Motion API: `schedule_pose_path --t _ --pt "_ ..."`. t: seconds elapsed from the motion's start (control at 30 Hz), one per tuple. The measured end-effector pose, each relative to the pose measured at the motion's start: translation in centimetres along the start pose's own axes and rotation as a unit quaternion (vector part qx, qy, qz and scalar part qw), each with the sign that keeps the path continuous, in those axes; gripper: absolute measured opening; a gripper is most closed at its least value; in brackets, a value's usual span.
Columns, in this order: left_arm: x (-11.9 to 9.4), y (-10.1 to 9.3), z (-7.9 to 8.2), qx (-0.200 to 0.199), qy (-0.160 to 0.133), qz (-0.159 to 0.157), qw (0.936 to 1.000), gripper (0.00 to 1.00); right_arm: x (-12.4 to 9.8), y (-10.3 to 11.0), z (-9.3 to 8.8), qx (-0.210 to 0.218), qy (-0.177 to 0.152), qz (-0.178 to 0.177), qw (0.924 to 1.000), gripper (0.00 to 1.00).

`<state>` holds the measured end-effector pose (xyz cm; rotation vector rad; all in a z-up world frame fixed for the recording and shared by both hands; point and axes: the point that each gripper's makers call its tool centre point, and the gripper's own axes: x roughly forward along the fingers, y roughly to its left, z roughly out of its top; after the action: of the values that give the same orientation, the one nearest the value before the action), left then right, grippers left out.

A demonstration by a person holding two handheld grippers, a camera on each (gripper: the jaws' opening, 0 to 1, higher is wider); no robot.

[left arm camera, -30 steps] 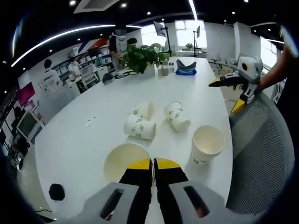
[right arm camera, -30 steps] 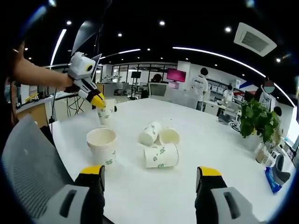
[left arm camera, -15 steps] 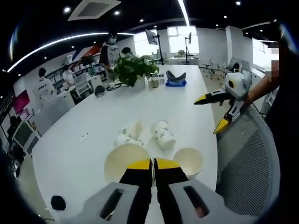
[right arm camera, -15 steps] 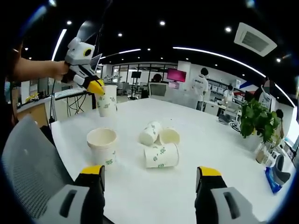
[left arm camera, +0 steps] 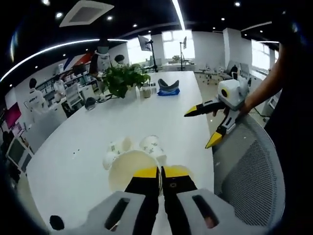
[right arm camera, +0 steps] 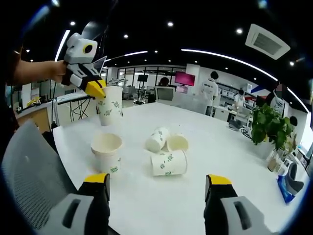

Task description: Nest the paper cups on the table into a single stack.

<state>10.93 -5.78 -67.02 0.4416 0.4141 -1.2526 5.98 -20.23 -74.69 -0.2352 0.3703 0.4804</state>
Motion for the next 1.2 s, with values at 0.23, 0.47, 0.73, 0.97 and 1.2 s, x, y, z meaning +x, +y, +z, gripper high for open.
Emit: schedule_pose_path --t 0.23,0.47,0.73,0.97,1.2 --pt "0.9 -1.6 -0.1 0.009 0.005 -0.029 0.9995 0.00 0.0 -0.1 -0.1 -0.001 0.002 0.000 1.0000 0.80" --pt "1.7 -2.5 -0.8 0.015 0.012 -0.045 0.9988 0.00 0.0 -0.1 -0.1 -0.003 0.003 -0.001 1.0000 0.80" --pt "2.1 -3.2 -0.2 0.023 0.011 -0.051 0.9984 0.00 0.0 -0.1 -0.2 -0.004 0.004 -0.002 1.0000 0.80" --pt "2.5 -4.8 0.5 0.036 0.020 -0.059 0.9974 0.00 0.0 -0.1 -0.2 -0.004 0.004 -0.002 1.0000 0.80" --pt "3.3 -5.2 -0.4 0.043 0.036 -0.065 0.9963 0.00 0.1 -0.1 -0.2 -0.004 0.005 -0.002 1.0000 0.80"
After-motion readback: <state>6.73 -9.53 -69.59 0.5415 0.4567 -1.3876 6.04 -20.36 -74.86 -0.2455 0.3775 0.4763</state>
